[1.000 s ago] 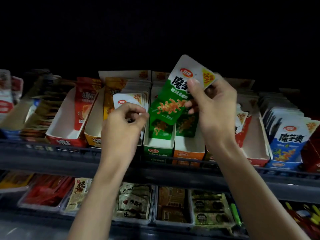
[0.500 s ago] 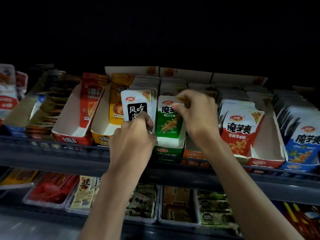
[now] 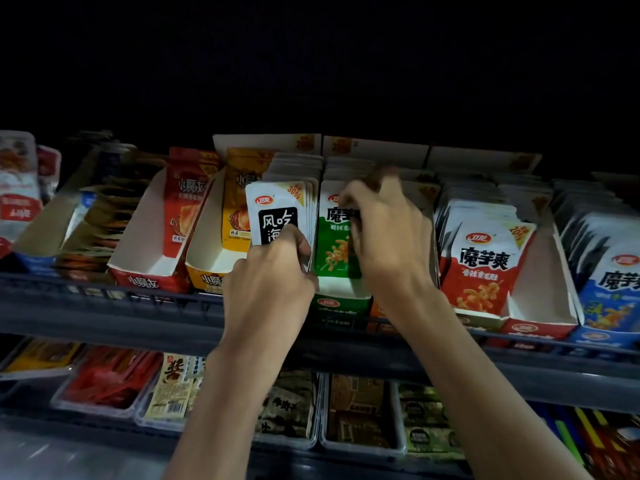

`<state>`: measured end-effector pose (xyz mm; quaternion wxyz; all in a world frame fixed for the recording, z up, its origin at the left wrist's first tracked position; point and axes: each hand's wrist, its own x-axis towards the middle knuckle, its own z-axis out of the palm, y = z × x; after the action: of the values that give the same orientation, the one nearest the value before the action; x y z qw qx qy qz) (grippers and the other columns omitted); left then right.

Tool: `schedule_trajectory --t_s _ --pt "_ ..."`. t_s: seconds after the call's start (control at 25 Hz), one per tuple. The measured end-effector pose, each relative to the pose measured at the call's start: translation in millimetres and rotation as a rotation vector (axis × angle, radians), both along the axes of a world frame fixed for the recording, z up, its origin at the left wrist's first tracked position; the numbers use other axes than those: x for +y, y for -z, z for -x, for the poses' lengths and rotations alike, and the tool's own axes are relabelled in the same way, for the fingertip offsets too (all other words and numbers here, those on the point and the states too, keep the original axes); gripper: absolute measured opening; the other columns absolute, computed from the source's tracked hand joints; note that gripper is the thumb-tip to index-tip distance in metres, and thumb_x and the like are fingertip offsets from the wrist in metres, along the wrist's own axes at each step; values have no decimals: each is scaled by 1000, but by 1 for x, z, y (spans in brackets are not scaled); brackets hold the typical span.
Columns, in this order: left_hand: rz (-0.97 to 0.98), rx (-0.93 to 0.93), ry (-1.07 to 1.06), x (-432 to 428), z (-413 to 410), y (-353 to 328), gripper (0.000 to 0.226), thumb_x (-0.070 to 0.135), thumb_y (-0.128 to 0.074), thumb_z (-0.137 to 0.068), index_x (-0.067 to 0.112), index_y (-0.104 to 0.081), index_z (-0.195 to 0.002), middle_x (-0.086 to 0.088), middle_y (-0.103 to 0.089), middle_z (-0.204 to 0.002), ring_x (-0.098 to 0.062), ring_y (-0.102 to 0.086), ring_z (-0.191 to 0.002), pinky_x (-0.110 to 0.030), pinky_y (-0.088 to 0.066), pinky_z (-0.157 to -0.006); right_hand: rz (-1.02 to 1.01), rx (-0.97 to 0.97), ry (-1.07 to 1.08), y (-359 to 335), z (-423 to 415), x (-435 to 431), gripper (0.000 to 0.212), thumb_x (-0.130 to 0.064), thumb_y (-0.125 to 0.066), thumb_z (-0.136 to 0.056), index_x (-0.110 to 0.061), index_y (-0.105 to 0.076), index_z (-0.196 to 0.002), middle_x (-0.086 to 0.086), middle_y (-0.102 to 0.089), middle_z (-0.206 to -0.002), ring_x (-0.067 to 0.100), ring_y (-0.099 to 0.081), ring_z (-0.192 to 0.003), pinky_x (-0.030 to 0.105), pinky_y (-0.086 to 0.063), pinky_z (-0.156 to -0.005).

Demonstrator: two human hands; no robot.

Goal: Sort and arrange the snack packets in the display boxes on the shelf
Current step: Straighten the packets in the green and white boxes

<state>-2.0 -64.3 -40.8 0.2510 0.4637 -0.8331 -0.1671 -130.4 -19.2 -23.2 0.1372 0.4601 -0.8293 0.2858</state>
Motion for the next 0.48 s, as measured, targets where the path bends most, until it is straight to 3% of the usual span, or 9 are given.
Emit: schedule_trajectory --t_s 0.08,0.16,0.48 --pt "9 3 1 1 -1 0 22 24 -67 -85 32 -53 -100 4 -62 -92 -23 -51 -80 -31 -37 -65 -130 56 2 1 -2 0 29 -18 -46 -101 -28 -58 -125 -5 -47 -113 16 -49 -97 27 -31 -72" --pt "14 7 1 2 -1 -1 23 22 -67 -85 30 -53 -101 3 -60 -91 -23 -49 -79 -31 -37 -65 -206 150 32 5 -1 -2 35 -16 -51 -99 -28 -57 -131 0 -50 -126 19 -47 -114 35 -37 -77" --pt "14 -1 -3 3 1 -2 23 22 -68 -84 30 -50 -96 3 -59 -91 -24 -50 -79 -32 -37 -64 -174 94 22 12 2 -4 41 -12 -57 -95 -25 -57 -134 5 -49 -129 24 -44 -122 40 -41 -99"
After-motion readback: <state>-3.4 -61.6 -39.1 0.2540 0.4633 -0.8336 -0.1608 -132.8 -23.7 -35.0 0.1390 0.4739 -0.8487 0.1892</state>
